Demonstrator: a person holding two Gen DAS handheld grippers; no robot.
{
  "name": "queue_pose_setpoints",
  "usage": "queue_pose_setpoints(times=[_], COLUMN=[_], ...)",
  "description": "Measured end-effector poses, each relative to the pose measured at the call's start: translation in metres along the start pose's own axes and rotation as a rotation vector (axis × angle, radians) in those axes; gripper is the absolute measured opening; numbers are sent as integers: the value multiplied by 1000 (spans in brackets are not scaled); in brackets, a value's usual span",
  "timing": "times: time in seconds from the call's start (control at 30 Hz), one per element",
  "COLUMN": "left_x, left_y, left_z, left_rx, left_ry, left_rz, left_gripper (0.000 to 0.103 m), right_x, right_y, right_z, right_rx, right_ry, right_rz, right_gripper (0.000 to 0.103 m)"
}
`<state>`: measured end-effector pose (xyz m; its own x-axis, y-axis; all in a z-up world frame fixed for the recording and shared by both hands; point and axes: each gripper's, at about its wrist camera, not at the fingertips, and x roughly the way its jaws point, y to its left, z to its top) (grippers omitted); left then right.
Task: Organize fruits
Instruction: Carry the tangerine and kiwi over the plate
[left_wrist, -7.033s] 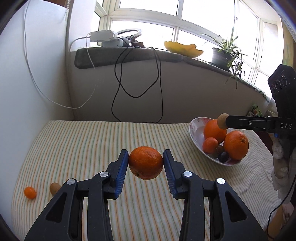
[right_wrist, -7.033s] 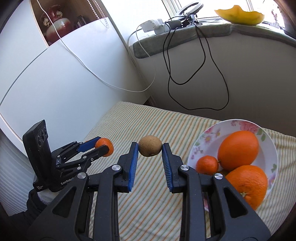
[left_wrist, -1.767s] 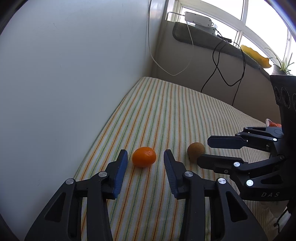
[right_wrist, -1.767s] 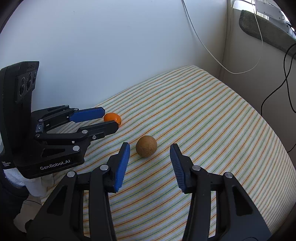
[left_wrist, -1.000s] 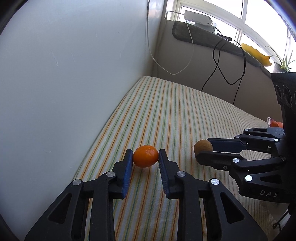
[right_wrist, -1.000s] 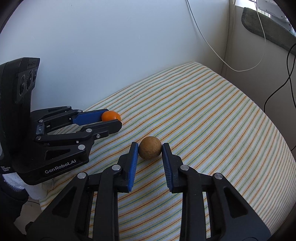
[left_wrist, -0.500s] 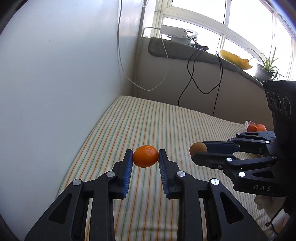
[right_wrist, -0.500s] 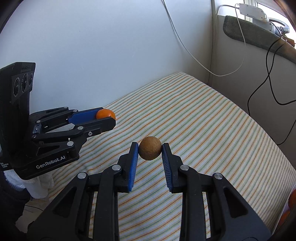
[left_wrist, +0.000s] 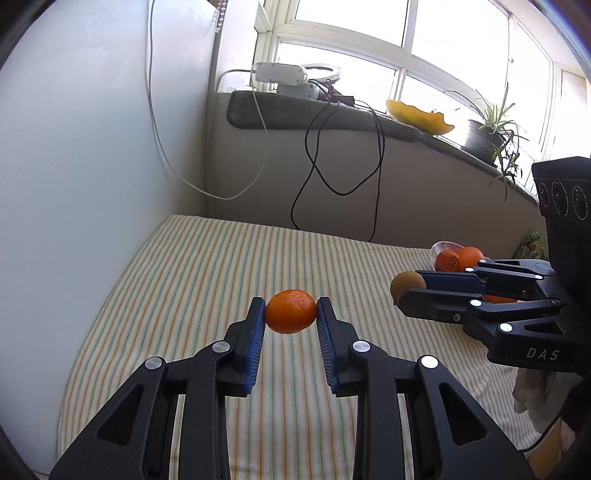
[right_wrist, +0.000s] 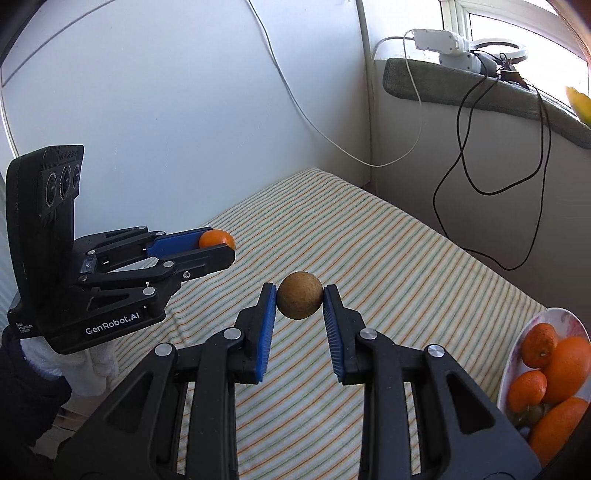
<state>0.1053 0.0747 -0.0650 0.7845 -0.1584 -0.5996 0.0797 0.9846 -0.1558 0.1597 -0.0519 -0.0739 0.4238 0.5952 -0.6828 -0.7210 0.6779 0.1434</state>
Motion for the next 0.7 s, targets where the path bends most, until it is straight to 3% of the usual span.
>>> queue_pose_setpoints(times=[0.7], left_x=[43], left_y=[-118], left_z=[16], left_rx=[114], left_ry=[35], left_rz=[-197], left_gripper=[26], right_x=[-119], right_y=[-125], right_z=[-36], right_rx=[179], right_ry=[-113], right_rz=[-214], right_gripper=[27])
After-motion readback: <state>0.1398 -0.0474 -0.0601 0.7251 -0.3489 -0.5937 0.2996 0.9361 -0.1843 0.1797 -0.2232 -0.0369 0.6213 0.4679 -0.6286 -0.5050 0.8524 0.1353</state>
